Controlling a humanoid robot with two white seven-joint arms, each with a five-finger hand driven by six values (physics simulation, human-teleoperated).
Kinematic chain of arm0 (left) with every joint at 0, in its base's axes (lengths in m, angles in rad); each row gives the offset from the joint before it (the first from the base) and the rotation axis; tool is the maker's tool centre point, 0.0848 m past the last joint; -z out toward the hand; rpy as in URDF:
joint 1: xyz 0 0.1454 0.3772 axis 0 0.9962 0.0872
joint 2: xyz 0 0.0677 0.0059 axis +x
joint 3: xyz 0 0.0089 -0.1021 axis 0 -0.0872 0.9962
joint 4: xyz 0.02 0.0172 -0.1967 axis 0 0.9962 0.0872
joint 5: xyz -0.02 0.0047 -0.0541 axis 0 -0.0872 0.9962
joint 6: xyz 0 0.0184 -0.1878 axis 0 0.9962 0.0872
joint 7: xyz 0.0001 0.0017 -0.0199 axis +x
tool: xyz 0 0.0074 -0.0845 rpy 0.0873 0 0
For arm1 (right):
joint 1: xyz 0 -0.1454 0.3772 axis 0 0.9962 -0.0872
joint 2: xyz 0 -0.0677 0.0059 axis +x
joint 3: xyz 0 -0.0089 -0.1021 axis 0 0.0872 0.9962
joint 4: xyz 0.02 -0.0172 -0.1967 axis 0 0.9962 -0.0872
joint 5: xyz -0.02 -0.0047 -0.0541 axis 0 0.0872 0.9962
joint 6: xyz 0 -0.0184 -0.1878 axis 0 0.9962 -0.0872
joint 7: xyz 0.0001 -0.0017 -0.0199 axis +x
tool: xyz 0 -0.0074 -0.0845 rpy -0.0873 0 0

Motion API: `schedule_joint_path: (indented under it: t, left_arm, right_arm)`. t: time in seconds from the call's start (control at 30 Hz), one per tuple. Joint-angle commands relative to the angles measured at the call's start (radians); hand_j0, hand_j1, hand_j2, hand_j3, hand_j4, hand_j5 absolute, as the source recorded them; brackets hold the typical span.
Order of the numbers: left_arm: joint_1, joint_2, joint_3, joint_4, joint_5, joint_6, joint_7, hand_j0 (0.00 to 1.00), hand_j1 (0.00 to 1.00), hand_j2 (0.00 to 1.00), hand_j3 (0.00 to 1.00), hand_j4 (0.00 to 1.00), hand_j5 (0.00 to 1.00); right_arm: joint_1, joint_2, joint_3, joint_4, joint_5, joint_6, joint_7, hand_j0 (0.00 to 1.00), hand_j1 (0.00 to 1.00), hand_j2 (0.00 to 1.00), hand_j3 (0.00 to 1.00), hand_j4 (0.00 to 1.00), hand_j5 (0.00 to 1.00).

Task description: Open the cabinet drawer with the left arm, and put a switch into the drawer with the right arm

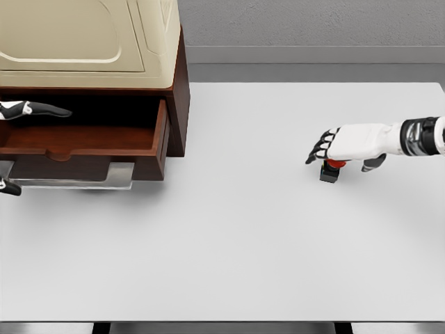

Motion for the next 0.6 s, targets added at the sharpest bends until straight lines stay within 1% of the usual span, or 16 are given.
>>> schedule_joint_path:
  t: [0.0,0.1,0.27,0.33,0.47,0.53,0.57]
  left_arm:
    - [0.000,-0.004,-0.014,-0.001,0.009,-0.020,0.000,1.00,1.00,1.00,1.00,1.00,1.00]
    - [0.000,-0.002,-0.015,0.000,0.009,-0.020,0.000,1.00,1.00,1.00,1.00,1.00,1.00]
    - [0.000,-0.001,-0.015,0.000,0.009,-0.020,0.000,1.00,1.00,1.00,1.00,1.00,1.00]
    - [0.000,0.001,-0.017,0.000,0.011,-0.020,0.000,1.00,1.00,1.00,1.00,1.00,1.00]
    - [0.000,-0.001,-0.017,0.003,0.011,-0.020,0.000,1.00,1.00,1.00,1.00,1.00,1.00]
    - [0.000,0.001,-0.018,0.002,0.011,-0.020,0.000,1.00,1.00,1.00,1.00,1.00,1.00]
    - [0.000,0.001,-0.018,0.002,0.011,-0.020,0.000,1.00,1.00,1.00,1.00,1.00,1.00]
  right_arm:
    - [0.000,0.006,-0.001,0.000,-0.003,0.002,0.000,0.92,0.92,0.92,0.92,0.92,0.92]
    - [0.000,0.007,-0.001,0.008,-0.004,0.002,0.000,0.86,0.86,0.86,0.86,0.86,0.86]
    - [0.002,0.009,0.004,0.017,-0.003,0.002,0.000,0.84,0.84,0.84,0.84,0.84,0.84]
    - [0.002,0.010,0.004,0.015,-0.005,0.002,0.000,0.78,0.78,0.78,0.78,0.78,0.78]
    - [0.002,0.010,0.006,0.017,-0.007,0.002,0.000,0.78,0.78,0.78,0.78,0.78,0.78]
    - [0.003,0.010,0.004,0.015,-0.008,0.002,0.000,0.72,0.72,0.72,0.72,0.72,0.72]
    - [0.005,0.010,0.006,0.017,-0.010,0.002,0.000,0.72,0.72,0.72,0.72,0.72,0.72]
